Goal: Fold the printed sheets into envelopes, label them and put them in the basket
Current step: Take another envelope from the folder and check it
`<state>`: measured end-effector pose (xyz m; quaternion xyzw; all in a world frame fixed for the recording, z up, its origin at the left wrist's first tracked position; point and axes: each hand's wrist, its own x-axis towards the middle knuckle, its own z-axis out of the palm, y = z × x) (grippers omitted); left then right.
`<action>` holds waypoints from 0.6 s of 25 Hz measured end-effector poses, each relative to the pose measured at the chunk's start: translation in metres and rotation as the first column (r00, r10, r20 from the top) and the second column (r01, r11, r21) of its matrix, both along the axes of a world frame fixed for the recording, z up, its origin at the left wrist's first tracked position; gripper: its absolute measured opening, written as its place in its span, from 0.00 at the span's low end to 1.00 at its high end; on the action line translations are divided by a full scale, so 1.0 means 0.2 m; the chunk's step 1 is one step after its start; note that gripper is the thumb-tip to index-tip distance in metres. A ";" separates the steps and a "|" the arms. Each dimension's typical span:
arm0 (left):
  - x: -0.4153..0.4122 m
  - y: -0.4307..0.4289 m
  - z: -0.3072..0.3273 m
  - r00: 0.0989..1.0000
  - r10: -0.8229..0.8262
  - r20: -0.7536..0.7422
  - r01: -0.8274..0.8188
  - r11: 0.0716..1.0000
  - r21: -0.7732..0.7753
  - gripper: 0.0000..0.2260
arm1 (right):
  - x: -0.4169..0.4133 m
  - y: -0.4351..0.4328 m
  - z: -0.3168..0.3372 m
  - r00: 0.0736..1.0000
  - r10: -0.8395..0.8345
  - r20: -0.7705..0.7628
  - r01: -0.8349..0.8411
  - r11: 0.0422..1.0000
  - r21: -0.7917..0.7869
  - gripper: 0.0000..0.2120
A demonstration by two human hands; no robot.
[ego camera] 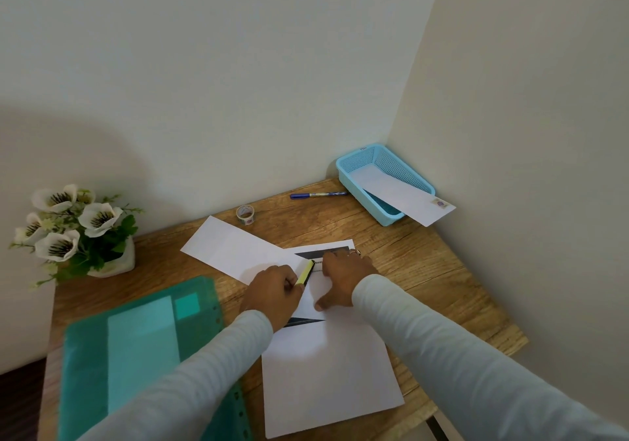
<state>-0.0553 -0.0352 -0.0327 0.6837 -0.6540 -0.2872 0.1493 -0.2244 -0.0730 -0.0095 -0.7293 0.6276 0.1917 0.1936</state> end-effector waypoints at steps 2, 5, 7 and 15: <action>0.00 0.01 0.00 1.000 0.011 -0.013 -0.011 1.000 -0.006 0.08 | 0.01 0.00 0.00 1.000 -0.024 0.017 0.024 1.000 0.003 0.45; 0.00 0.02 -0.01 0.999 0.027 -0.038 -0.029 0.999 -0.033 0.06 | 0.02 0.02 -0.01 0.998 -0.039 0.056 0.039 0.999 0.001 0.47; 0.00 0.03 -0.01 0.998 0.040 -0.055 -0.043 0.998 -0.054 0.06 | 0.02 0.03 -0.02 0.996 -0.060 0.069 0.059 0.998 0.012 0.46; 0.02 0.03 -0.04 0.995 0.036 -0.091 -0.043 0.996 -0.080 0.06 | -0.01 0.05 0.00 0.992 -0.093 0.087 0.090 0.995 0.038 0.36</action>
